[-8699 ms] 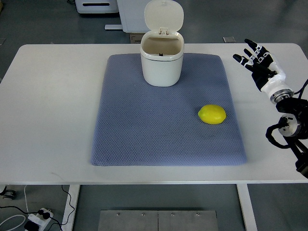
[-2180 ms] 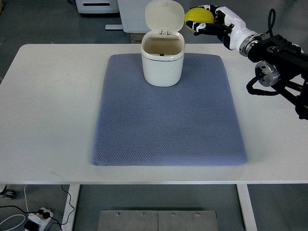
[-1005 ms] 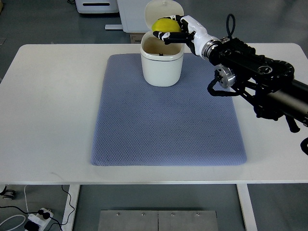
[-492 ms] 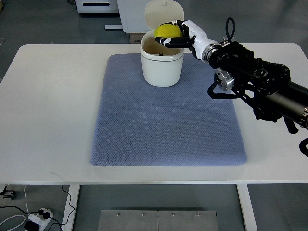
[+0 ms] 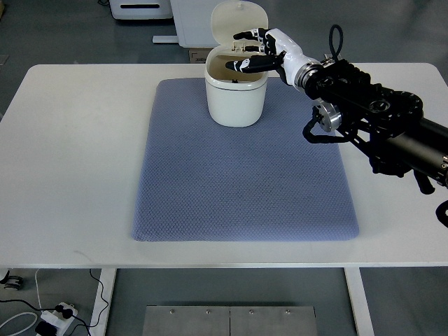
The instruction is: Put lemon in trash with right hand
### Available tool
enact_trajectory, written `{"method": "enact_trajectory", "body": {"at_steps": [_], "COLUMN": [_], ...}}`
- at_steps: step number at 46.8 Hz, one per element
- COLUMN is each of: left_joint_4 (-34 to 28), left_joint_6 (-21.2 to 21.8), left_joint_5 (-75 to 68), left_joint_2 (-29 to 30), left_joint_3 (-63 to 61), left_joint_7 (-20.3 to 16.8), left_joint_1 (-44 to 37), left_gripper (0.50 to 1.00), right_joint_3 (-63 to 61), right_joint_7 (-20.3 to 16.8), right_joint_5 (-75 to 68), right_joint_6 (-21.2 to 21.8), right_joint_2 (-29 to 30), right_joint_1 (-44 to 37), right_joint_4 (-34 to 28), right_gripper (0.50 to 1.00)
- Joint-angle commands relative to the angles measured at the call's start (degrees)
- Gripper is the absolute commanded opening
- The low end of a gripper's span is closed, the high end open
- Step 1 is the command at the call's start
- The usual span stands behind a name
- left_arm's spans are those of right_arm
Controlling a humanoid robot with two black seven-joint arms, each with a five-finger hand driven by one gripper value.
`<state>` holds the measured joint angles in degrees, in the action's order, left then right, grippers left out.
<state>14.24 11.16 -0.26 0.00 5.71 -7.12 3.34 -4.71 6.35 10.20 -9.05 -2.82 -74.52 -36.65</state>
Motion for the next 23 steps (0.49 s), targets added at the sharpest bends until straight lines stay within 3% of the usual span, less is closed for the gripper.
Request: {"method": "enact_trajectory", "body": {"at_steps": [1,23], "left_joint_4": [0.00,0.00], "left_joint_6": [0.00,0.00], "left_joint_5": [0.00,0.00], "left_joint_2": [0.00,0.00], "left_joint_3": [0.00,0.00], "left_joint_7": [0.01,0.01], "left_joint_1": [0.00,0.00], "left_gripper": [1.000,1.000], "right_joint_3": [-0.04,-0.30], "right_joint_7": [-0.02,-0.02], "right_joint_5": [0.00,-0.09], "right_joint_6": [0.00,1.05], "right_joint_2": [-0.08,-2.71], "right_joint_1": [-0.01,-0.62], "right_joint_4": [0.00,-1.49], "right_gripper": [0.931,0.987]}}
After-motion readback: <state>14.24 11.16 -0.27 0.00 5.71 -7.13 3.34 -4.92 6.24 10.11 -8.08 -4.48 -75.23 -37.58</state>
